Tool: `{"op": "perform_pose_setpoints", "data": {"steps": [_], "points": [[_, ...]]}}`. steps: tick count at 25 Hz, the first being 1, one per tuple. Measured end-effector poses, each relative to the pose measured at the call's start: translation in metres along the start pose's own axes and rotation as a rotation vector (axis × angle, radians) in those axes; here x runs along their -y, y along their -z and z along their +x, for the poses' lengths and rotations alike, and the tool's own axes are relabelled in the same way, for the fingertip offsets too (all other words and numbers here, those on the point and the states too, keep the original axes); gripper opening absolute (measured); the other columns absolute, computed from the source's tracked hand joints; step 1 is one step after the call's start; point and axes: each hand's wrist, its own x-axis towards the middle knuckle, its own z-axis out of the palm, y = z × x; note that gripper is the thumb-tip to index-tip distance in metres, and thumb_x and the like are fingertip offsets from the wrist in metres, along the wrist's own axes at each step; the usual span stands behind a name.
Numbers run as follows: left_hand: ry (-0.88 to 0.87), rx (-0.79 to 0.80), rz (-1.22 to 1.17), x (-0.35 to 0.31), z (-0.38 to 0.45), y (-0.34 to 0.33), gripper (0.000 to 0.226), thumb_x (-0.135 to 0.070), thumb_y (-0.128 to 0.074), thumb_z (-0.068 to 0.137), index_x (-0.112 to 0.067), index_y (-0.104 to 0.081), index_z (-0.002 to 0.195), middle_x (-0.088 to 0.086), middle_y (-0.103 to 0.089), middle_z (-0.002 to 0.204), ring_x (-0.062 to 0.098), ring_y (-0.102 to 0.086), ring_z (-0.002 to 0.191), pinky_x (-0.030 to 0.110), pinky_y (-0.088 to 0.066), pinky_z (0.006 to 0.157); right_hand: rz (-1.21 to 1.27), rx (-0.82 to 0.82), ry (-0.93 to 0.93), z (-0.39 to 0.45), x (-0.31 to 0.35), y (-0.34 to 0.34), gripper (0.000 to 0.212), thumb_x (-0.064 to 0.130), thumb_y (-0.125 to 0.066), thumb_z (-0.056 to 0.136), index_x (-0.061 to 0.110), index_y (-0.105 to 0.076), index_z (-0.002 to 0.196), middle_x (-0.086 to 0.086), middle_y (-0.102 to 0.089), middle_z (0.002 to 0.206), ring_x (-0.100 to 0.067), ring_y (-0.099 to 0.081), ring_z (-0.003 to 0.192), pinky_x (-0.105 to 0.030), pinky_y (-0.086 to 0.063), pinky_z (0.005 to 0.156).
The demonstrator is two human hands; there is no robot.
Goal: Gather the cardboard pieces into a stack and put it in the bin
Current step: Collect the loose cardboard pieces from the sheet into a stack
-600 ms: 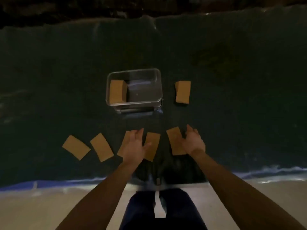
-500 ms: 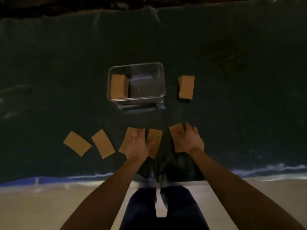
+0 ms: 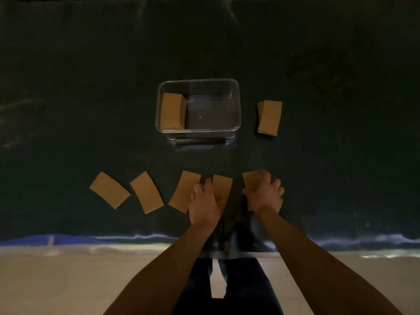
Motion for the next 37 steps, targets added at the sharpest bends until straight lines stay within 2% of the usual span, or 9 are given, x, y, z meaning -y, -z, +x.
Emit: {"op": "perform_pose_setpoints", "data": {"steps": [3, 6, 10, 18, 21, 24, 30, 34, 37], "points": [[-0.001, 0.020, -0.207, -0.001, 0.004, -0.001, 0.057, -0.024, -0.064, 0.089, -0.012, -0.043, 0.140, 0.015, -0.055, 0.127, 0.033, -0.056, 0.116, 0.043, -0.049, 0.095, 0.068, 0.029, -0.035, 0.005, -0.001, 0.007, 0.077, 0.033, -0.077, 0.079, 0.019, -0.037, 0.143, -0.016, -0.046, 0.139, -0.040, -0.042, 0.127, -0.050, -0.042, 0.098], [0.055, -0.061, -0.352, 0.010, 0.009, 0.014, 0.038, -0.016, -0.063, 0.088, -0.012, -0.059, 0.126, 0.008, -0.070, 0.111, 0.027, -0.067, 0.103, 0.030, -0.048, 0.083, 0.156, 0.084, 0.031, 0.008, 0.000, 0.016, 0.036, 0.025, -0.064, 0.089, 0.008, -0.058, 0.120, -0.021, -0.063, 0.123, -0.042, -0.056, 0.115, -0.040, -0.045, 0.087], [0.264, -0.094, -0.302, 0.042, 0.021, 0.035, 0.068, -0.019, -0.062, 0.091, -0.012, -0.032, 0.152, 0.012, -0.061, 0.133, 0.034, -0.058, 0.120, 0.040, -0.043, 0.099, 0.334, 0.124, 0.084, 0.004, 0.012, 0.026, 0.015, 0.020, -0.061, 0.092, 0.009, -0.054, 0.083, -0.010, -0.061, 0.086, -0.037, -0.062, 0.096, -0.029, -0.036, 0.072], [0.309, -0.116, -0.276, 0.036, 0.015, 0.037, 0.037, -0.015, -0.063, 0.085, -0.018, -0.052, 0.120, 0.009, -0.035, 0.131, 0.035, -0.052, 0.112, 0.051, -0.052, 0.092, 0.368, 0.123, 0.135, -0.005, 0.025, 0.016, 0.023, 0.023, -0.064, 0.092, 0.006, -0.062, 0.107, -0.003, -0.059, 0.092, -0.024, -0.058, 0.091, -0.031, -0.041, 0.078], [0.272, -0.108, -0.205, 0.036, 0.016, 0.039, 0.033, -0.015, -0.060, 0.085, -0.023, -0.047, 0.114, 0.006, -0.055, 0.118, 0.030, -0.052, 0.112, 0.047, -0.046, 0.095, 0.364, 0.126, 0.136, -0.010, 0.028, 0.014, 0.025, 0.021, -0.062, 0.093, 0.002, -0.061, 0.109, -0.004, -0.056, 0.091, -0.022, -0.054, 0.087, -0.030, -0.040, 0.078], [0.227, -0.109, -0.404, 0.044, 0.012, 0.045, 0.045, -0.010, -0.061, 0.089, -0.024, -0.043, 0.128, 0.005, -0.067, 0.117, 0.020, -0.064, 0.098, 0.037, -0.053, 0.083, 0.362, 0.141, 0.133, -0.010, 0.035, 0.013, 0.025, 0.022, -0.061, 0.094, 0.005, -0.060, 0.113, -0.004, -0.057, 0.096, -0.018, -0.052, 0.089, -0.032, -0.041, 0.080], [0.534, -0.232, -0.426, 0.098, 0.023, 0.080, 0.084, -0.017, -0.063, 0.091, -0.017, -0.012, 0.157, 0.024, -0.059, 0.131, 0.044, -0.052, 0.123, 0.048, -0.045, 0.097, 0.386, 0.140, 0.147, -0.011, 0.047, 0.010, 0.025, 0.020, -0.059, 0.093, 0.008, -0.061, 0.115, -0.005, -0.060, 0.099, -0.027, -0.059, 0.099, -0.032, -0.042, 0.081], [0.609, -0.201, -0.385, 0.103, 0.028, 0.084, 0.052, -0.016, -0.057, 0.093, -0.009, -0.046, 0.143, 0.023, -0.055, 0.134, 0.042, -0.052, 0.124, 0.048, -0.046, 0.099, 0.387, 0.157, 0.152, -0.017, 0.050, 0.005, 0.026, 0.021, -0.059, 0.094, 0.009, -0.060, 0.117, -0.004, -0.060, 0.100, -0.020, -0.054, 0.093, -0.032, -0.042, 0.081], [0.620, -0.215, -0.452, 0.097, 0.027, 0.080, 0.043, -0.010, -0.054, 0.091, -0.010, -0.052, 0.134, 0.023, -0.039, 0.141, 0.043, -0.057, 0.108, 0.047, -0.047, 0.095, 0.404, 0.188, 0.154, -0.023, 0.052, 0.006, 0.027, 0.021, -0.060, 0.095, 0.008, -0.058, 0.119, -0.003, -0.057, 0.100, -0.020, -0.052, 0.093, -0.034, -0.042, 0.083]]}}
